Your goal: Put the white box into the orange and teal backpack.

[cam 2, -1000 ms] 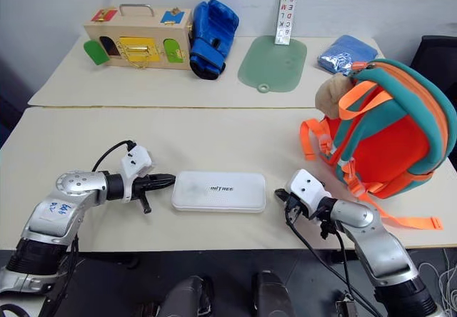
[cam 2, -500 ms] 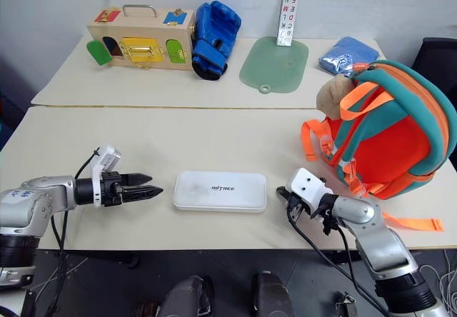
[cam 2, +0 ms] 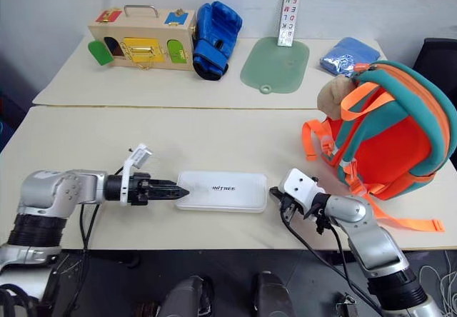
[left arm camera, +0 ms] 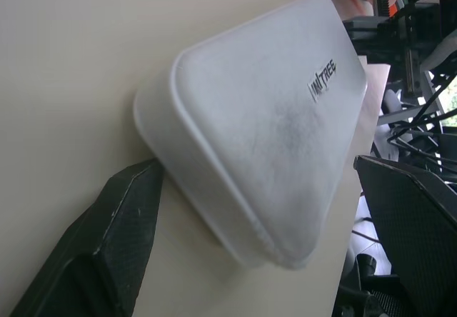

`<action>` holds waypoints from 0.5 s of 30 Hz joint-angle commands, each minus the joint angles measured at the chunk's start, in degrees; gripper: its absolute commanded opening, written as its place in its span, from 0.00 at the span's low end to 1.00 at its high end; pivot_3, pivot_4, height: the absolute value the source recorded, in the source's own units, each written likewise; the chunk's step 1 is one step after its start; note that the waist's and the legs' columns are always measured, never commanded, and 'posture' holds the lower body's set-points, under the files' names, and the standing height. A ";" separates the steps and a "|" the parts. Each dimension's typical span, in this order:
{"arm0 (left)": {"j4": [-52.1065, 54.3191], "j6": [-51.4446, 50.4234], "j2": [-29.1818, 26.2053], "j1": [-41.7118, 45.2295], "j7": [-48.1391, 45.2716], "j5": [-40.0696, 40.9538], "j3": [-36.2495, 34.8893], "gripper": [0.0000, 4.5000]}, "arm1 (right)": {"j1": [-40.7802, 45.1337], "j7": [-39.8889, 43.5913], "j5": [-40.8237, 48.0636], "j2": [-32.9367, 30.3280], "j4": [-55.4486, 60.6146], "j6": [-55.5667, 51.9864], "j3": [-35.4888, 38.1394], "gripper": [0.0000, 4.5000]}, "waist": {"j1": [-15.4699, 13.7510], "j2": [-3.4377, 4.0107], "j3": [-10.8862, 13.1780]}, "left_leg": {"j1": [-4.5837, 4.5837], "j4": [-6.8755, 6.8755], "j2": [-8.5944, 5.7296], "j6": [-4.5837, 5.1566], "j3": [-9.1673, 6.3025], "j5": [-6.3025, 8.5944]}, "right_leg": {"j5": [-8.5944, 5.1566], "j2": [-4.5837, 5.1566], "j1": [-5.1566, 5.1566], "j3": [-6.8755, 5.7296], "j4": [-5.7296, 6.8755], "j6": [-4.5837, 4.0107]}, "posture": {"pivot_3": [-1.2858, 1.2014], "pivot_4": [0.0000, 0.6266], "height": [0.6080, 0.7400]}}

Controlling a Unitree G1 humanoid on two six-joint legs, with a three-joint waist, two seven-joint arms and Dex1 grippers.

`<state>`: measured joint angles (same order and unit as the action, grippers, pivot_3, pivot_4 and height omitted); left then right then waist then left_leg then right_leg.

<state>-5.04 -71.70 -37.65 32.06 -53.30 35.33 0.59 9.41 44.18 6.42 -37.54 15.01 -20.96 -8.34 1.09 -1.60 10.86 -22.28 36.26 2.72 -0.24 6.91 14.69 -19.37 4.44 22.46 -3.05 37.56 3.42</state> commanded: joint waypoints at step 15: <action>-9.22 -0.18 9.42 9.48 -1.12 1.05 2.22 0.47 | -4.03 -0.45 -1.05 0.03 1.49 2.97 0.63 0.00 | -1.00 -0.08 -0.03 | -0.05 0.15 0.01 0.00 -0.03 -0.01 | 0.01 -0.02 -0.02 -0.04 0.02 0.02 | 0.52 0.24 1.00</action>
<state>-15.45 -71.95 -27.92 41.04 -54.34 36.21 2.84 6.95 43.29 5.61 -37.47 15.42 -18.57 -7.32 0.09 -1.68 10.83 -22.32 36.42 2.72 -0.24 6.88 14.68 -19.36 4.43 22.43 -3.09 37.58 3.45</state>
